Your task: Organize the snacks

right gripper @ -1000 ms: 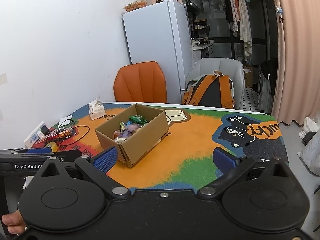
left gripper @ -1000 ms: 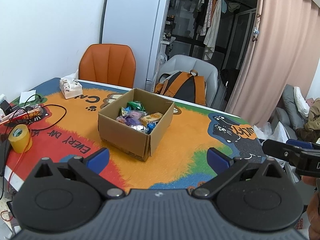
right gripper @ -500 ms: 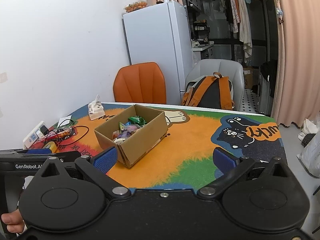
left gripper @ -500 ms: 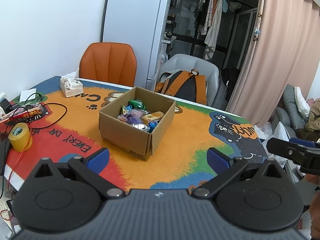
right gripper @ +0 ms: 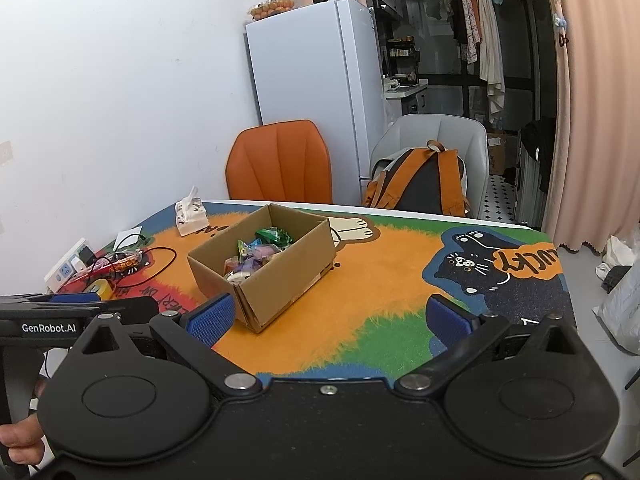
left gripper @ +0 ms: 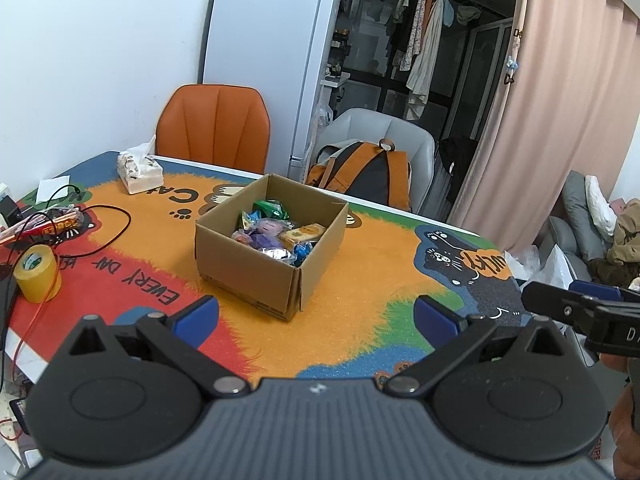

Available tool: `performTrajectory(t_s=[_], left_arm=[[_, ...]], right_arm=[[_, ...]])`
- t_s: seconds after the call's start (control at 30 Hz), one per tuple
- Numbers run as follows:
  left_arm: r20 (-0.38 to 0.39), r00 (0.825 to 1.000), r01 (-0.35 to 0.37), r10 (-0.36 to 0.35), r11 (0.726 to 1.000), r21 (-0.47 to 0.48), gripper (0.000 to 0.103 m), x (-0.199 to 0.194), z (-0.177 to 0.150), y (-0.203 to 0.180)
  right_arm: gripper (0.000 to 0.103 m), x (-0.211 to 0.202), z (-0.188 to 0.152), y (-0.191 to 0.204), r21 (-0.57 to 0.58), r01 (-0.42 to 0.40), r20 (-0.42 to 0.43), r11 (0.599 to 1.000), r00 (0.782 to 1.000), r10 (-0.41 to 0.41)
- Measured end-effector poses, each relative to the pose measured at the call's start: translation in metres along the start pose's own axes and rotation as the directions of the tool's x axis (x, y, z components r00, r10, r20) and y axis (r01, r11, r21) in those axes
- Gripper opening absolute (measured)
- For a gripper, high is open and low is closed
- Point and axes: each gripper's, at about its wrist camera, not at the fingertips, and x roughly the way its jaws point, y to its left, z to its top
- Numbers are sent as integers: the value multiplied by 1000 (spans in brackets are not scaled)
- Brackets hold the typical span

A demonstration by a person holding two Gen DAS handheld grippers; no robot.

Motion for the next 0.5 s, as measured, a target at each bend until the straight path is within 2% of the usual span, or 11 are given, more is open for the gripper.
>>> performTrajectory(t_s=[0.5], left_arm=[[2,1000,2,-2,1000,-4,103,-2,3,2]], right_arm=[[103,1,-1,-1,1,1,1,1000,1000,-1]])
